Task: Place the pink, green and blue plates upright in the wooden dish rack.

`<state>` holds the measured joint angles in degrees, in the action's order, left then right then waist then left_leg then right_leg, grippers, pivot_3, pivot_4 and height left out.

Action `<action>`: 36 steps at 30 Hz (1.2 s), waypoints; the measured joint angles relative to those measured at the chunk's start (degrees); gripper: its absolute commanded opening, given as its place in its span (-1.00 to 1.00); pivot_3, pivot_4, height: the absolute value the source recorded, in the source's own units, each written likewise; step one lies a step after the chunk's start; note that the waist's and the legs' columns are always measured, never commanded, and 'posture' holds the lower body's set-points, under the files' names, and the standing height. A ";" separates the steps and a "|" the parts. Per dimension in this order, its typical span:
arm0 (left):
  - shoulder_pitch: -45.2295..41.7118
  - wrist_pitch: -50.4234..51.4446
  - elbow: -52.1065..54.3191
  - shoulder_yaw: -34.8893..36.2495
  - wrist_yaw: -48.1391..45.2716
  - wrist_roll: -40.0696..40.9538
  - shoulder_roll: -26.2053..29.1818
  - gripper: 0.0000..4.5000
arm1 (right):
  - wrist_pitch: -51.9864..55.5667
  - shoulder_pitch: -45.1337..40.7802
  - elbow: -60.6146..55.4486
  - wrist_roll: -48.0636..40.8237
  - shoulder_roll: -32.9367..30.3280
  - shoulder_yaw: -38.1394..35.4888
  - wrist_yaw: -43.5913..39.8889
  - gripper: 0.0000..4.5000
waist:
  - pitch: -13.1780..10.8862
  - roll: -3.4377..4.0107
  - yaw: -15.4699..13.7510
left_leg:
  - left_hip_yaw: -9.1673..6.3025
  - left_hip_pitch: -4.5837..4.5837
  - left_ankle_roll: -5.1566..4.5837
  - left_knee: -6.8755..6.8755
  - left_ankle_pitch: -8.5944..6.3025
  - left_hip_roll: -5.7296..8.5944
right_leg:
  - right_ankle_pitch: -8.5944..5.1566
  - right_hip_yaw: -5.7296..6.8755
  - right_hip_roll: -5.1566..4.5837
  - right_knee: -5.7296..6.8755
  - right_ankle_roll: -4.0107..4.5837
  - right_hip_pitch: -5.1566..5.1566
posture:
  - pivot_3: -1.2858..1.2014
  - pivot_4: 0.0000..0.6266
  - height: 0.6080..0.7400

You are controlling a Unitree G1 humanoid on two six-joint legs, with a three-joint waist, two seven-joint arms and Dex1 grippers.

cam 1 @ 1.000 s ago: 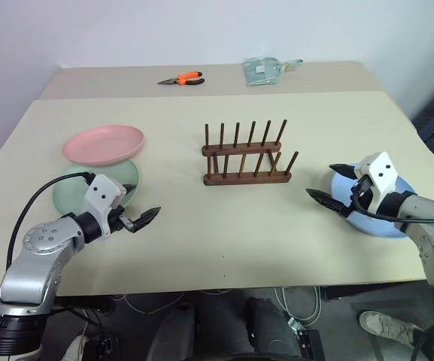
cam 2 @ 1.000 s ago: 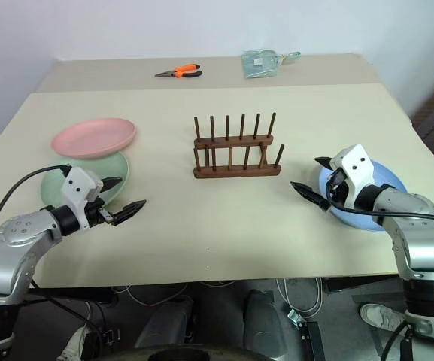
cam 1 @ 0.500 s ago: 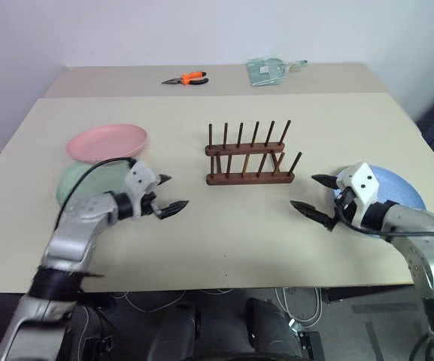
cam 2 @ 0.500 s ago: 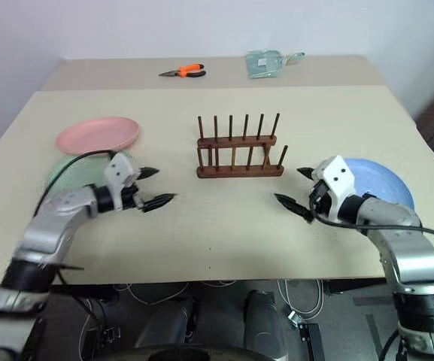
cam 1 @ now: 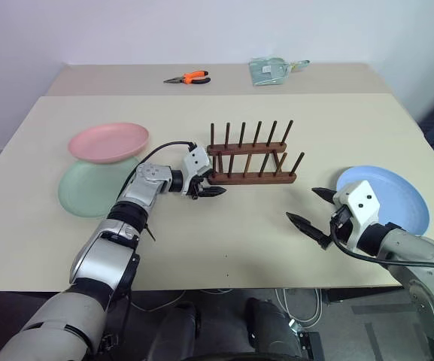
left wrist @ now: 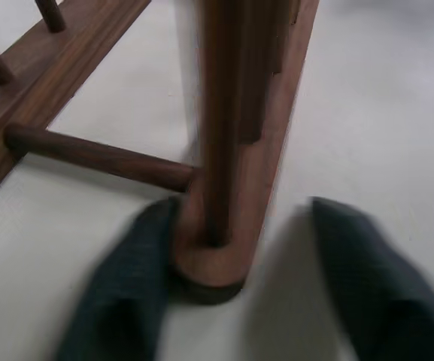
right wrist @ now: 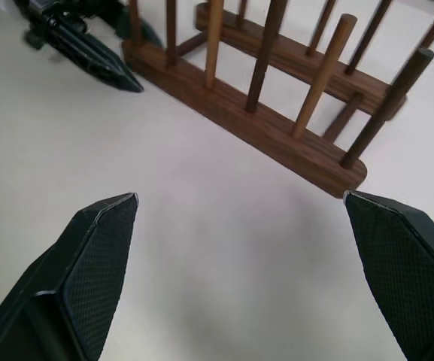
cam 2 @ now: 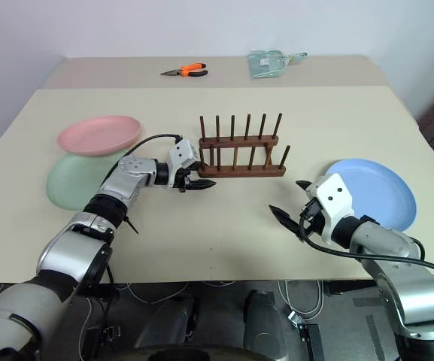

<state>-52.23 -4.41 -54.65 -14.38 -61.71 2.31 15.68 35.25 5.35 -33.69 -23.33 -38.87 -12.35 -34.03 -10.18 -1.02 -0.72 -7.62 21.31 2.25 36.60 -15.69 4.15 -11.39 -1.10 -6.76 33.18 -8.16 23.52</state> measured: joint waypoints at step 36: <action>37.35 31.14 66.29 -2.42 5.59 3.82 10.51 -0.64 | -9.38 3.52 10.07 10.47 -4.70 9.60 -8.06 -1.00 | 0.07 0.14 -0.14 | -0.06 0.06 -0.18 0.51 -0.14 0.00 | -0.13 -0.03 -0.07 0.02 0.16 -0.21 | 0.03 -0.52 1.00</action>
<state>-14.87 26.73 11.64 -16.80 -56.13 6.13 26.19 25.87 8.87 -23.62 -12.86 -43.57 -2.75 -42.09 -10.11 -0.88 -0.86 -7.67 21.37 2.07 37.11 -15.83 4.15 -11.52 -1.12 -6.84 33.20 -8.00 23.31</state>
